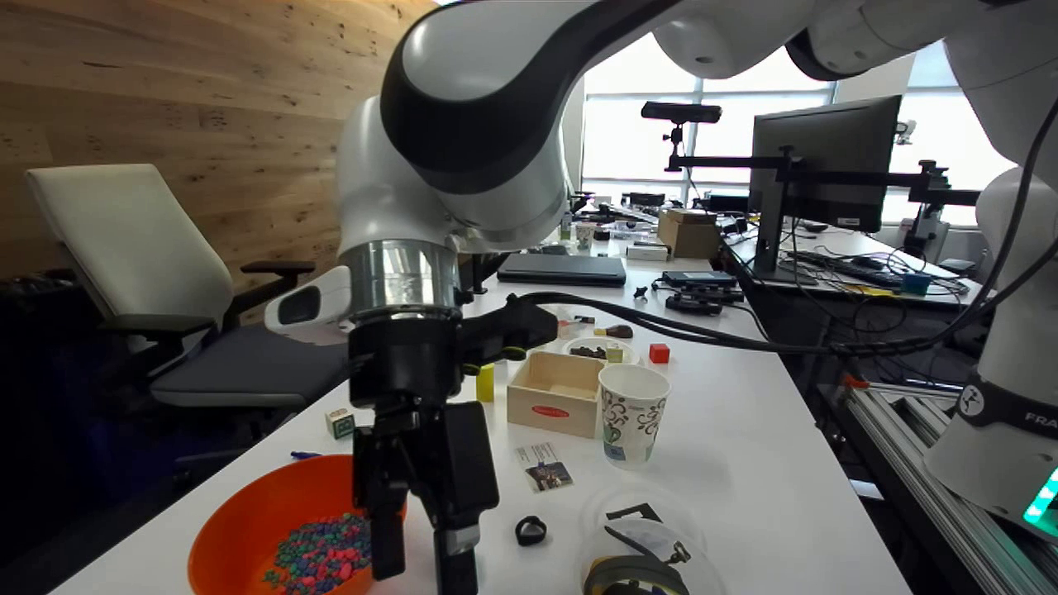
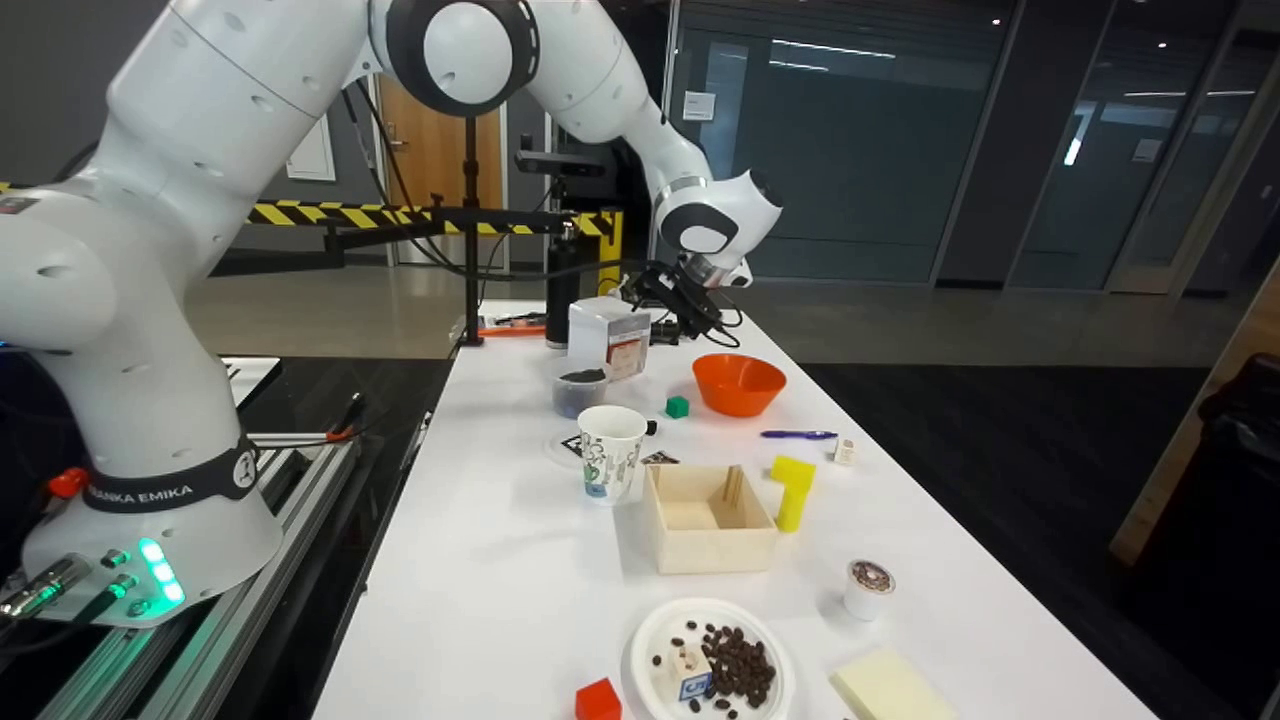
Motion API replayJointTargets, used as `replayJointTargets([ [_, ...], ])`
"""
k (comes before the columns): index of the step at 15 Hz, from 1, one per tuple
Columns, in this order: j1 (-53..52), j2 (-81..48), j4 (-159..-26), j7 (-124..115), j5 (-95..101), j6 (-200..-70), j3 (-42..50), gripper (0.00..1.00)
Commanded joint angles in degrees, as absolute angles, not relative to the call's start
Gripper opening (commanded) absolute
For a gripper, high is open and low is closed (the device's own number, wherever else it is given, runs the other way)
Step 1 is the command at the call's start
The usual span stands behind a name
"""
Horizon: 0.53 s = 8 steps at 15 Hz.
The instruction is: Open the small white box on the table
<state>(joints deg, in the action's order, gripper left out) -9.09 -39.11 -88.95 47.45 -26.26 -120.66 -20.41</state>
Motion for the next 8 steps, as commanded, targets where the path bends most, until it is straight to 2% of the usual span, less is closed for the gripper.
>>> replayJointTargets([
  [1,-9.3,-39.8,-87.2,44.4,-24.2,-117.9,-20.0,1.00],
  [6,-9.8,-40.2,-86.9,43.3,-24.0,-119.8,-19.4,1.00],
  [8,-10.0,-40.5,-86.4,42.8,-23.7,-119.8,-19.4,0.93],
])
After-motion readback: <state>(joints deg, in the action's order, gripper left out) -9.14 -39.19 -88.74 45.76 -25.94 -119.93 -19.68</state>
